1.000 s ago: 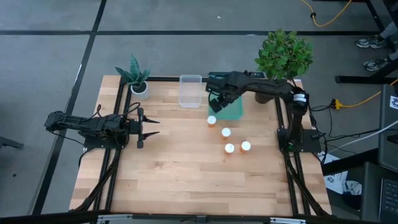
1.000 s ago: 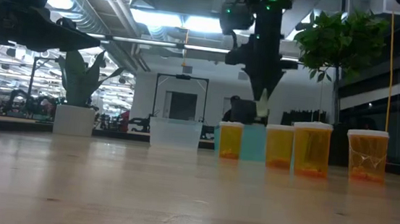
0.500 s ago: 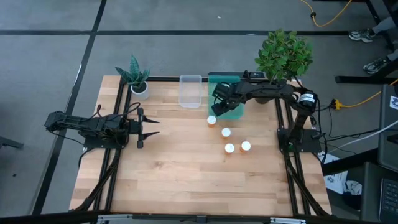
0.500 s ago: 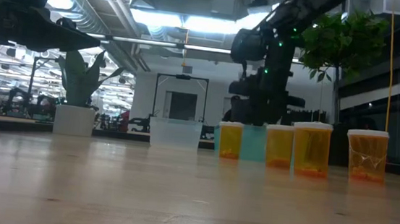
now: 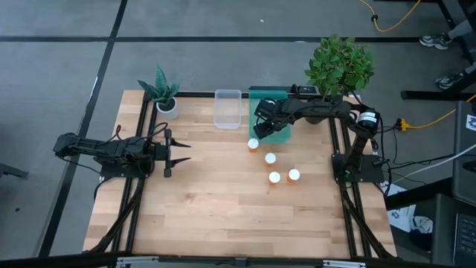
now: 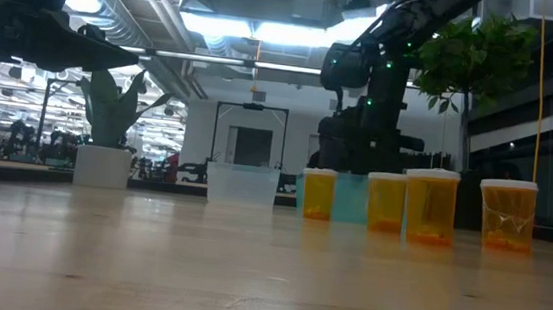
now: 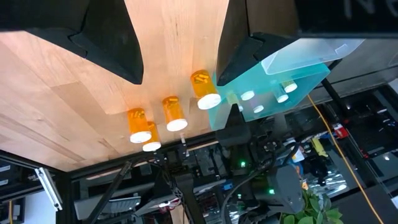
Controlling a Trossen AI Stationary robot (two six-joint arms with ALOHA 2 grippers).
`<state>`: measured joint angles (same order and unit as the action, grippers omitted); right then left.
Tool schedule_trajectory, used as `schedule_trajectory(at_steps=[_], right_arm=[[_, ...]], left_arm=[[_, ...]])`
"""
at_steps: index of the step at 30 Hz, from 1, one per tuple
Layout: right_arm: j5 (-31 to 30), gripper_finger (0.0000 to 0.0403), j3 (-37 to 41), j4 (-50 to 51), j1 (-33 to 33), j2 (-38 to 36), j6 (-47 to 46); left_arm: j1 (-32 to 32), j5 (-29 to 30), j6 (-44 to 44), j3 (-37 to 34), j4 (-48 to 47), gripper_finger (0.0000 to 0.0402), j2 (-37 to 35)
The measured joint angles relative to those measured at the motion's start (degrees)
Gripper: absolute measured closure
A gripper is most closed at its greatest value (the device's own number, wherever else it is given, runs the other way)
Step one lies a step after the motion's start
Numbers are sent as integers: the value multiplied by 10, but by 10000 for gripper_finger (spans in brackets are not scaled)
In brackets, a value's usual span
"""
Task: Pick and place medicine bottles into bin by pill shape (circle, oval)
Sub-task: Put the yellow tablet bottle into the blue bin, then move the orange capsule bottles to the center of the table
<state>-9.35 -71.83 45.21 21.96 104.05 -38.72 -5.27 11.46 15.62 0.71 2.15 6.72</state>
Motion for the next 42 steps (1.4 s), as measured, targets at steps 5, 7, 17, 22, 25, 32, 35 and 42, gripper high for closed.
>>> schedule_trajectory(at_steps=[5,7,17,22,25,32,35,42], right_arm=[[0,250,-10,5,0,0,0],[3,250,-24,9,0,0,3],[0,249,-140,152,-2,0,9],[1,249,-231,260,-36,0,-13],[-13,249,-290,353,-70,0,-16],[-78,249,-357,443,-168,-11,35],[-86,249,-355,449,-196,-28,56],[-138,249,-245,445,-219,-130,89]], left_arm=[[0,0,0,0,0,206,0],[0,0,0,0,0,206,0],[0,0,0,0,0,206,0],[0,0,0,0,0,206,0],[0,0,0,0,0,206,0],[0,0,0,0,0,206,0],[0,0,0,0,0,206,0],[0,0,0,0,0,206,0]])
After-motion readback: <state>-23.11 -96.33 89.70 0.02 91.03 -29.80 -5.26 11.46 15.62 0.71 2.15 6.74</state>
